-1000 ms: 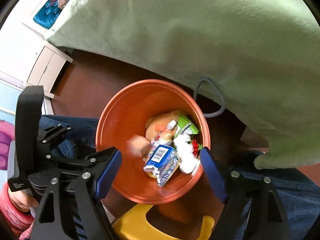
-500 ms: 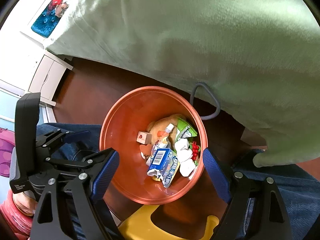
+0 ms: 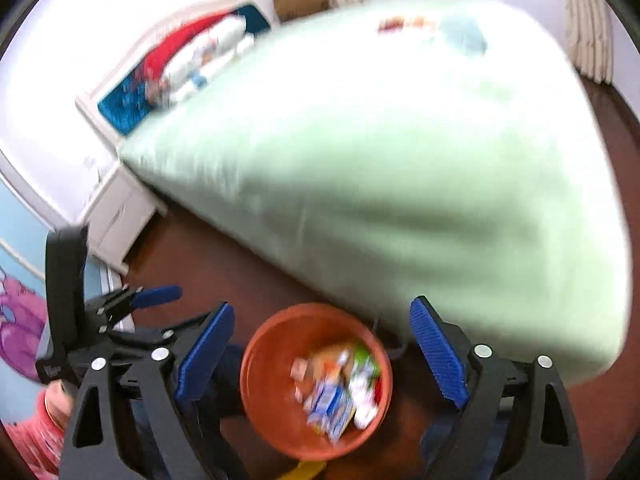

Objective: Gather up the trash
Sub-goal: 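Grasp the pale blue cup on the bed with the right tool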

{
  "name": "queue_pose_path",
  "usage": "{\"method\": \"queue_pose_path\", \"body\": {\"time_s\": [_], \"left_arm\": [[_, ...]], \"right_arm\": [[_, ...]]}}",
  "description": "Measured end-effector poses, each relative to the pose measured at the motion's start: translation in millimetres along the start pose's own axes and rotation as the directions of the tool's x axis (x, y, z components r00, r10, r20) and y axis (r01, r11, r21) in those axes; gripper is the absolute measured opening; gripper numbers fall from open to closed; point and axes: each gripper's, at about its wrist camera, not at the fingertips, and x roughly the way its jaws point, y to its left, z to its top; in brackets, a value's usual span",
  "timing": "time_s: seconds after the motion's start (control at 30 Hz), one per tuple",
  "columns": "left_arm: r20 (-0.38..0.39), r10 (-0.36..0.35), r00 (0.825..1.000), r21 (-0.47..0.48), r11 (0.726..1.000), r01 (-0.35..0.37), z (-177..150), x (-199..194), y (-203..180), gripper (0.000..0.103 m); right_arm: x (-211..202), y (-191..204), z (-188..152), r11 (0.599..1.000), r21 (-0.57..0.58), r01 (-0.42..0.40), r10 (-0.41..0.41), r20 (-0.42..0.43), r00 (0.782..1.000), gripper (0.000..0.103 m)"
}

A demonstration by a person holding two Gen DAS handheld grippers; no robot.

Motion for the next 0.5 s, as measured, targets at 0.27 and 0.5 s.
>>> {"method": "queue_pose_path", "body": {"time_s": [0.27,0.5], "left_arm": [[0.097,-0.029,0.995,-0.005,1.000,0.029,35.9,-24.1,-3.4,0.088],[0.062,-0.046,0.997,-0.011,0.999,0.047,48.3,-11.4,-7.3,0.089]], "right_arm": [[-2.4,-35.9,112.3,0.981,-0.036,0.189,-0.180,0.176,0.968,0.092],[48.6,-77.3,199.7,0.924,-0.090,0.372,-0.351,0.189,0.917,0.092]]}}
